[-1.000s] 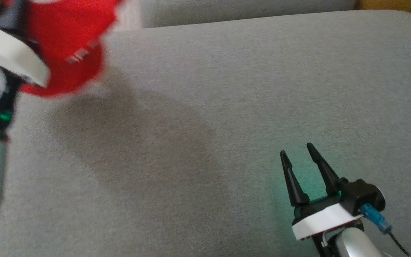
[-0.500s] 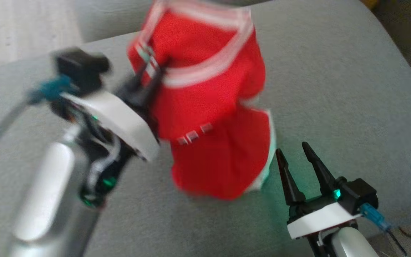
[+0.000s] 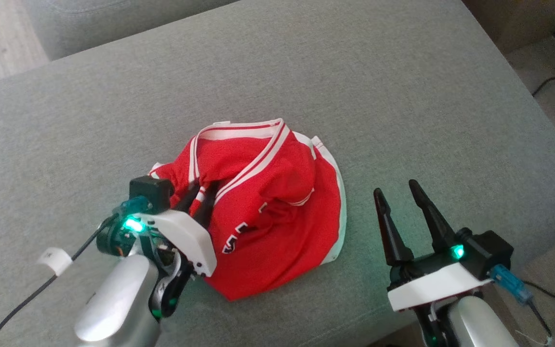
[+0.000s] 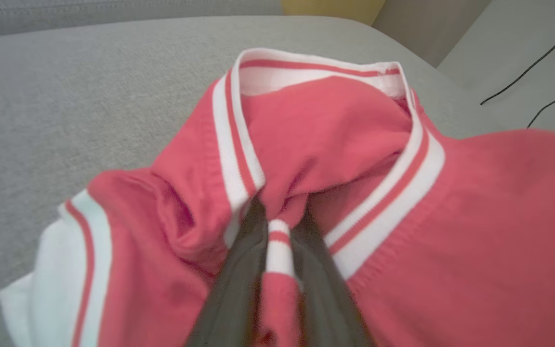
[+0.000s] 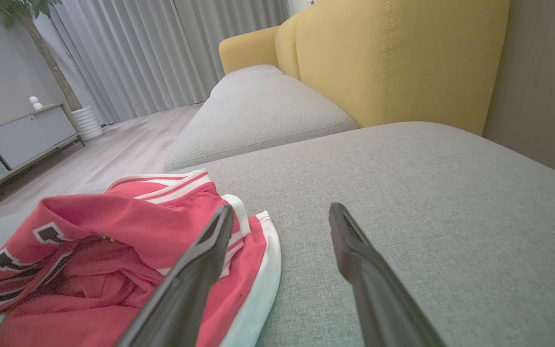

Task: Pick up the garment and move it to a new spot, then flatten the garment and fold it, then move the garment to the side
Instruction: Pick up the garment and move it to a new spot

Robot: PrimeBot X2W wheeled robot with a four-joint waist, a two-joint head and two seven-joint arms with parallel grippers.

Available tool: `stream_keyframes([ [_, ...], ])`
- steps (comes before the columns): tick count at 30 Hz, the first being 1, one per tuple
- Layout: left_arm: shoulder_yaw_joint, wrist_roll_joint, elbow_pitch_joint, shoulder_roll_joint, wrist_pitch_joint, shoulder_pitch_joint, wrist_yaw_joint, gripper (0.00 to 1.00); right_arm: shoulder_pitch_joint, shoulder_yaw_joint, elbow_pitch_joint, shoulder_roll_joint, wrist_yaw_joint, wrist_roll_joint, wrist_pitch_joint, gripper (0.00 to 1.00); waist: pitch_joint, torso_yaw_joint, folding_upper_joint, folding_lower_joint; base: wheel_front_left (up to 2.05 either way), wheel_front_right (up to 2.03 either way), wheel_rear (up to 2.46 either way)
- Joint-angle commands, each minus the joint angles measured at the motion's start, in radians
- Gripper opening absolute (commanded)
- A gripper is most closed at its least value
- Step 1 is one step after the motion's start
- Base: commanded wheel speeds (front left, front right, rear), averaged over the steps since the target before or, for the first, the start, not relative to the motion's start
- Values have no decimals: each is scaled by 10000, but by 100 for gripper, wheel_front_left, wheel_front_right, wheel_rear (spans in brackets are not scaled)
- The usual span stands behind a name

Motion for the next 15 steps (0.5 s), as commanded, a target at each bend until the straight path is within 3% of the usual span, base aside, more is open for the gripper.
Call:
stream_keyframes([
  [1, 310, 109, -65, 101, -181, -453, 66, 76, -154, 117, -366, 54, 77, 34, -109, 100, -25, 93, 0, -1, 0, 0, 0],
  [2, 313, 183, 60, 115, -263, -494, 131, 100, -120, 77, -358, 54, 77, 5, -109, 100, -61, 154, 0, -1, 0, 0, 0],
  [7, 404, 529, -324, 297, -457, -660, 595, 100, -34, -48, -348, 54, 77, -132, -109, 100, -265, 485, 0, -1, 0, 0, 0],
  [15, -98, 1008, -3611, 316, 190, -652, 1053, 100, 116, 5, -337, 54, 77, -275, -109, 100, -506, 761, 0, -1, 0, 0, 0],
])
